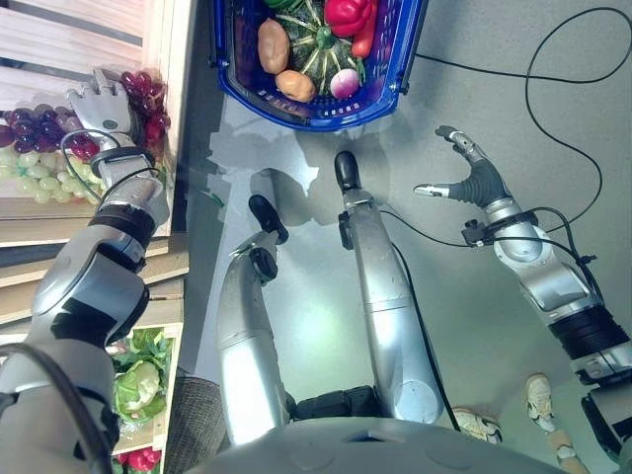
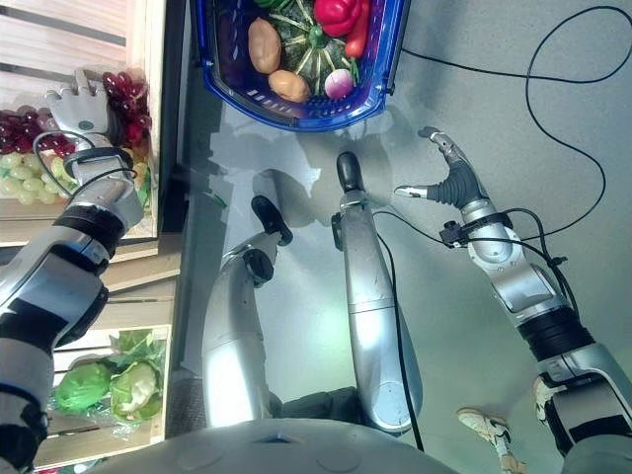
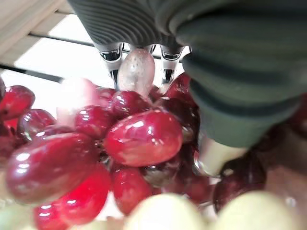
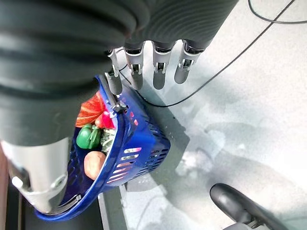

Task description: Pick up fruits and vegetables into the basket

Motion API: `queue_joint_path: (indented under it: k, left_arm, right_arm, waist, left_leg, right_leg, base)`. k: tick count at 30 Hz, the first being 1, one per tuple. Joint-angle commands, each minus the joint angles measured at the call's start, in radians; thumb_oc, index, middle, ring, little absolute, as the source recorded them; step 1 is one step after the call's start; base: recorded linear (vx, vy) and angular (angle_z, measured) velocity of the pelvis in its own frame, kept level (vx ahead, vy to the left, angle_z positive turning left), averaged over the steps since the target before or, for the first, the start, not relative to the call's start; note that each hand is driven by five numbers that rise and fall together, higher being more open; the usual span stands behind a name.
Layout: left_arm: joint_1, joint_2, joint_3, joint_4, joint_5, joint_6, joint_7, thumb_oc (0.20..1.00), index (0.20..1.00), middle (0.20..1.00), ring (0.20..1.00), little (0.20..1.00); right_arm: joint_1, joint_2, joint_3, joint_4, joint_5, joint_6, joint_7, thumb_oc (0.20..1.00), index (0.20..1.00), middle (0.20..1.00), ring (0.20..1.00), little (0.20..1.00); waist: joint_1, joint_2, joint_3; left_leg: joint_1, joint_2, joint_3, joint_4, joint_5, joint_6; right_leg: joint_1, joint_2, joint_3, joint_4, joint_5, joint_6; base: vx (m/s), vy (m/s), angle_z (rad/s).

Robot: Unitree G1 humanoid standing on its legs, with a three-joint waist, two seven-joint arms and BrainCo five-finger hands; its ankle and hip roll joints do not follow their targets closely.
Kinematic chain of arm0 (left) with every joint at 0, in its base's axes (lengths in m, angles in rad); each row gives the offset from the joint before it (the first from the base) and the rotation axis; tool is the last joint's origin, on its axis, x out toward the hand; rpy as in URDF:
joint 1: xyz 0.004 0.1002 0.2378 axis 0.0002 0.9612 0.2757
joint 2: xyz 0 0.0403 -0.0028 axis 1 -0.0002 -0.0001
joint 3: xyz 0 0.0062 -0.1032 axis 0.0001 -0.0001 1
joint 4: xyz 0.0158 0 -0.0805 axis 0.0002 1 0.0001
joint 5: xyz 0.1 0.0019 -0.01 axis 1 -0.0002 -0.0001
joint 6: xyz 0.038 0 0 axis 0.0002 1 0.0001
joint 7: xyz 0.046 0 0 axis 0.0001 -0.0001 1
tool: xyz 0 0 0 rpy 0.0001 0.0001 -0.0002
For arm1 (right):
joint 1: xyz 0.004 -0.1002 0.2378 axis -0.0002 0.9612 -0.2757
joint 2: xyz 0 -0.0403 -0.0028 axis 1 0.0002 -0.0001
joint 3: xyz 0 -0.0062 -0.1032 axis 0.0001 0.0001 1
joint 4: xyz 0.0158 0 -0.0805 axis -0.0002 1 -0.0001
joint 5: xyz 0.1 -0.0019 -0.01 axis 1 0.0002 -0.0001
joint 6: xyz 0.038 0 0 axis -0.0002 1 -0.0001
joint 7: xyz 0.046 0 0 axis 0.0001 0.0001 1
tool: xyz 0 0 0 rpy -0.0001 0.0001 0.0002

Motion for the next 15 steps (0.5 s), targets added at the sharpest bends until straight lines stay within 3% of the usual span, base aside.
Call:
queue_joint_path:
  k: [1,3,12,15]
  left_arm:
    - [0.082,0.043,0.086,0.089,-0.257,-0.094,0.036,0.2,0.2,0.2,0.2,0.2]
    - [0.101,0.05,0.178,0.056,-0.333,-0.212,0.093,0.2,0.2,0.2,0.2,0.2]
    - [0.212,0.078,0.408,-0.193,-0.483,-0.44,0.194,0.2,0.2,0.2,0.2,0.2]
    - [0.275,0.062,0.484,-0.31,-0.551,-0.549,0.232,0.2,0.2,0.2,0.2,0.2]
  right_arm:
    - [0.028,0.05,0.01,-0.033,-0.021,-0.033,-0.031,1.0,1.0,1.0,1.0,1.0]
    - [0.05,0.058,0.002,-0.046,-0.049,-0.032,-0.034,1.0,1.0,1.0,1.0,1.0]
    - [0.13,0.07,-0.05,-0.126,-0.131,0.047,-0.014,1.0,1.0,1.0,1.0,1.0]
    - [0.152,0.08,-0.042,-0.149,-0.227,0.083,0.006,1.0,1.0,1.0,1.0,1.0]
  waist:
    - [0.022,-0.055,-0.04]
    - [0.031,-0.053,-0.04]
    - [0.062,-0.04,-0.04]
    - [0.081,-0.038,-0.04]
  left_leg:
    - [0.0,-0.065,0.064,-0.038,-0.033,0.047]
    - [0.015,-0.069,0.059,-0.044,-0.032,0.05]
    - [0.119,-0.086,0.048,-0.084,-0.03,0.056]
    - [0.165,-0.094,0.04,-0.097,-0.035,0.061]
  right_leg:
    - [0.029,0.035,-0.019,-0.014,-0.041,0.065]
    - [0.047,0.034,-0.022,-0.017,-0.046,0.065]
    - [0.148,0.035,-0.036,-0.034,-0.06,0.061]
    - [0.197,0.031,-0.047,-0.045,-0.065,0.062]
  base:
    - [0.0,0.0,0.0]
    - [0.0,0.0,0.0]
    - [-0.01,0.018,0.05]
    - [-0.01,0.006,0.16]
